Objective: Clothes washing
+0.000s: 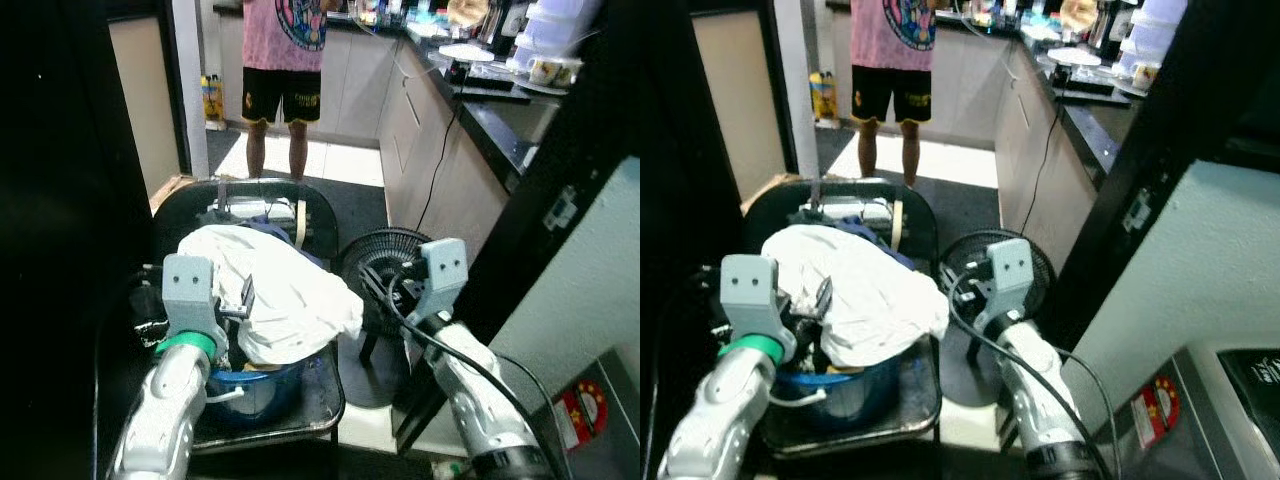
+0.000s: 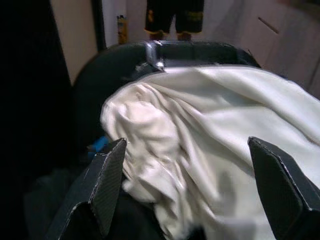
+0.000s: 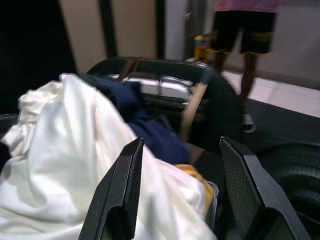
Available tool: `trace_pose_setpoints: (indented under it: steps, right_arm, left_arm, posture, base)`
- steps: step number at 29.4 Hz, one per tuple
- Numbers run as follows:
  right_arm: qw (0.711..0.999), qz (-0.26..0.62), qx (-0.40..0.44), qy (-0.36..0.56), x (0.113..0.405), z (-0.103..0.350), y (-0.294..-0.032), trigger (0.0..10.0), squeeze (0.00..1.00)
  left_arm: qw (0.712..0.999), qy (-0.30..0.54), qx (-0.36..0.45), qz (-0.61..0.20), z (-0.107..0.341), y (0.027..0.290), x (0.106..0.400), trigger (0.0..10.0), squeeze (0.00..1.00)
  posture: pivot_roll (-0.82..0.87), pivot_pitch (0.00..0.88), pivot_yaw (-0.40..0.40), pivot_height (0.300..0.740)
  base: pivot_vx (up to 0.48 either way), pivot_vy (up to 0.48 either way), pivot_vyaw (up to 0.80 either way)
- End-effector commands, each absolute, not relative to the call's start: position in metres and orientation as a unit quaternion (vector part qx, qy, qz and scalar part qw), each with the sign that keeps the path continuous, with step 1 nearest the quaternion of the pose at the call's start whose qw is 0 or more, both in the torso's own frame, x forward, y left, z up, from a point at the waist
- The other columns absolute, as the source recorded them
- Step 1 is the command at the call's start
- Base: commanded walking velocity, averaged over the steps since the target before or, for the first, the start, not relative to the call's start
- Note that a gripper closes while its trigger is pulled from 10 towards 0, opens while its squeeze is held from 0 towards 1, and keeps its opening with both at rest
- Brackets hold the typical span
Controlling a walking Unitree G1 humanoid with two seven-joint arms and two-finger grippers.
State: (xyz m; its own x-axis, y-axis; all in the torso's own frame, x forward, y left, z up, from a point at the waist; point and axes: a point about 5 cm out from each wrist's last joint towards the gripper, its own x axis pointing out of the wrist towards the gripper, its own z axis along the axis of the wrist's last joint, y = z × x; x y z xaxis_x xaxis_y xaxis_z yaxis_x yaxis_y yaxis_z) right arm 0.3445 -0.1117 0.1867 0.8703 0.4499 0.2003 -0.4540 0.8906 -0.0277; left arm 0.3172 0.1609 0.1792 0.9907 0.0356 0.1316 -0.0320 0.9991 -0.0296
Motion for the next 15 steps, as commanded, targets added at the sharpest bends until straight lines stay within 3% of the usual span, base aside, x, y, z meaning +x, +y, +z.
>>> trace_pose_setpoints:
  steps: [1, 2, 15]
  right_arm:
    - [0.966, 0.237, -0.004, -0.105, 0.3445, 0.1887, -0.1127, 10.0, 0.00]
    - [0.966, 0.237, -0.004, -0.105, 0.3445, 0.1887, -0.1127, 10.0, 0.00]
    - [0.968, 0.221, 0.002, -0.117, 0.3458, 0.1963, -0.1140, 10.0, 0.00]
  left_arm:
    - [0.998, -0.066, -0.013, 0.010, 0.1790, 0.1571, 0.3182, 10.0, 0.00]
    - [0.998, -0.066, -0.013, 0.010, 0.1790, 0.1571, 0.3182, 10.0, 0.00]
    - [0.997, -0.071, -0.020, 0.004, 0.1825, 0.1602, 0.3194, 10.0, 0.00]
  posture:
    - [0.01, 0.048, -0.028, 0.740]
    - [0.01, 0.048, -0.028, 0.740]
    - [0.01, 0.056, -0.025, 0.740]
  base:
    - [0.364, 0.000, 0.80]
    - [0.364, 0.000, 0.80]
    - [0.352, 0.000, 0.00]
